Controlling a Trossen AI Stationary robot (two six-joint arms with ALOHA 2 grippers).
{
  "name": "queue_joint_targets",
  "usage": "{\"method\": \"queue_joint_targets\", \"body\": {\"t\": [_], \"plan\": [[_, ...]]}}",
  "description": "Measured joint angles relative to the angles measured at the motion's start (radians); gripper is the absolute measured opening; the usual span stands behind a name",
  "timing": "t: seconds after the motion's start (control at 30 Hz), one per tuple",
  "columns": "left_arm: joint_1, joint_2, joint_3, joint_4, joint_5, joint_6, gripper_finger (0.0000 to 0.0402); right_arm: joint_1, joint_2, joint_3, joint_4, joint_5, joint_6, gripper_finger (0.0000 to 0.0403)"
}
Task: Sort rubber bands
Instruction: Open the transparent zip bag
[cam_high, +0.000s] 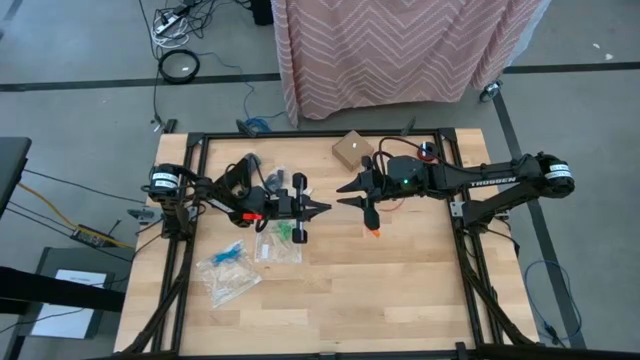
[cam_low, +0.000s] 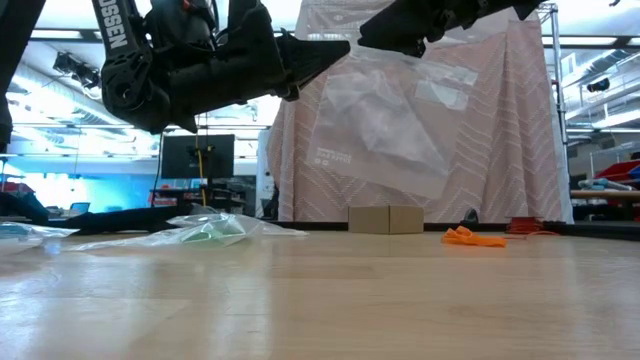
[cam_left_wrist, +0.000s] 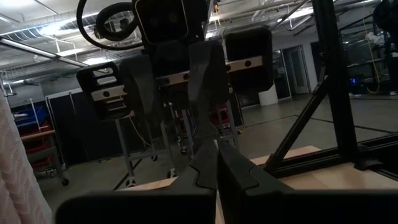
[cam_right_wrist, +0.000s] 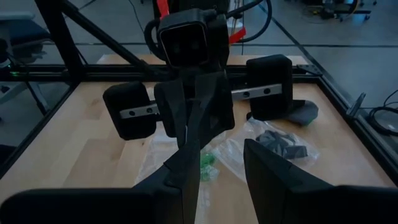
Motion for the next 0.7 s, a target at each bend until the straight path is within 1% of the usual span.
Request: {"method": "queue_joint_targets", "body": {"t": [0.7], "plan": [[0.0, 0.0, 0.0, 0.0, 0.0, 0.0, 0.0006, 0.0, 0.0, 0.0, 0.001, 0.0, 0.0, 0.0112]]}}
